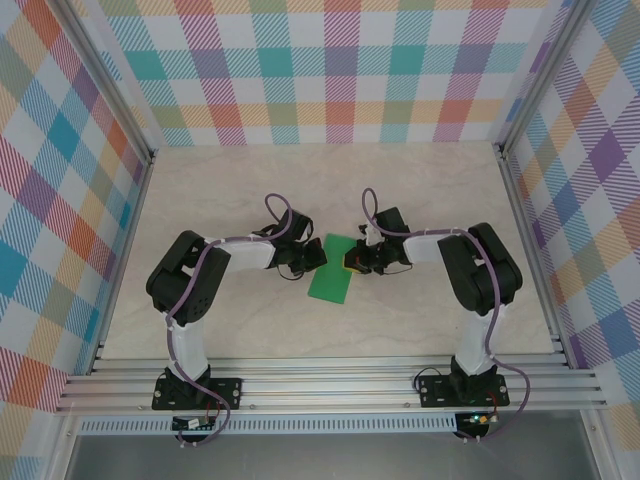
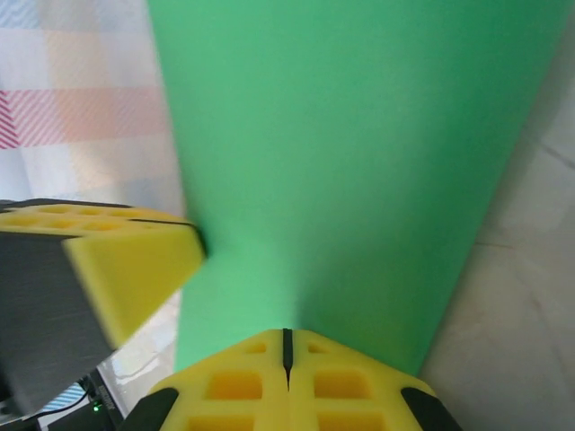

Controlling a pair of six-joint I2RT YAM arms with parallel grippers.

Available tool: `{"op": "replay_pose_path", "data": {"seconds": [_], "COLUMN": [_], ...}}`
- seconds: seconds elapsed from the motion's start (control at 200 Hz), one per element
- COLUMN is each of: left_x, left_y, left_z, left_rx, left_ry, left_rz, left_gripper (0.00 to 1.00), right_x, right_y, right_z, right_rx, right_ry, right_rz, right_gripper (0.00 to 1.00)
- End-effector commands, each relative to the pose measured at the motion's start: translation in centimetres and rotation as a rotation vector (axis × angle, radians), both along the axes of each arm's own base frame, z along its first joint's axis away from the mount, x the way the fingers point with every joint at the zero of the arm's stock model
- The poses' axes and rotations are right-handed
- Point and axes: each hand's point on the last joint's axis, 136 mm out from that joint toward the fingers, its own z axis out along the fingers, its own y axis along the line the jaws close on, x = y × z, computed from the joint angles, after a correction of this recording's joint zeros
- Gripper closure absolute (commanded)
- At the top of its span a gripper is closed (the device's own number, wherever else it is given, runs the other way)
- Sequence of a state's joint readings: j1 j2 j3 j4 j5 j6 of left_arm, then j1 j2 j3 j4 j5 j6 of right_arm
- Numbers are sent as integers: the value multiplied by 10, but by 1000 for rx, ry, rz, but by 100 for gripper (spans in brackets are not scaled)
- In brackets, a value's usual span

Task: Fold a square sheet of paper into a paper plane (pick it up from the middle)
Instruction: Fold the square sheet of paper in half at the center of the table.

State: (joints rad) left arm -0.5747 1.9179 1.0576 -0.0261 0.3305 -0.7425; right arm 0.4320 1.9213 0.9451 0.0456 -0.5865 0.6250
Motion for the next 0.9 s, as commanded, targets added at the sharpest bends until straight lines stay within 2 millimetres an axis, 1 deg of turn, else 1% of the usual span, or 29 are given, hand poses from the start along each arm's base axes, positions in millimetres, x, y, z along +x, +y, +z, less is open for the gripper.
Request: {"op": "replay_pose_path", "data": {"seconds": [0.0, 0.095, 0.15, 0.26, 0.31, 0.35, 0.425, 0.505, 0.65, 0.71, 0.79, 0.895], "left_x": [-36, -37, -37, -37, -36, -37, -37, -37, -37, -37, -37, -37], "left_y": [12, 13, 13, 12, 12, 12, 11, 11, 12, 11, 12, 12], "left_z": [-44, -45, -45, -46, -46, -46, -46, -46, -46, -45, -46, -46], "left_rx": [117, 122, 122, 123, 121, 120, 120, 121, 121, 121, 123, 126], "left_ry": [135, 139, 139, 141, 140, 142, 143, 144, 141, 142, 144, 142], "left_rz": [-37, -39, -39, -39, -40, -40, -43, -43, -44, -45, -45, -47], "left_gripper": [100, 100, 100, 100, 100, 100, 100, 100, 100, 100, 100, 100], "right_x": [-2, -1, 3, 15, 19, 23, 26, 26, 18, 15, 15, 22], "right_y": [-2, -3, -2, -1, -2, -3, -6, -13, -19, -21, -24, -24], "right_z": [-16, -16, -6, 22, 29, 30, 25, 12, -14, -21, -20, 0], "right_rx": [-13, -13, 12, 46, 63, 71, 78, 74, 55, 38, 15, 7], "right_ry": [14, 15, 1, -67, -87, -94, -85, -68, -14, 4, 3, -35], "right_rz": [-15, -18, -20, -22, -24, -26, -34, -50, -46, -52, -53, -51], "right_gripper": [96, 96, 96, 96, 96, 96, 96, 96, 96, 96, 96, 95]}}
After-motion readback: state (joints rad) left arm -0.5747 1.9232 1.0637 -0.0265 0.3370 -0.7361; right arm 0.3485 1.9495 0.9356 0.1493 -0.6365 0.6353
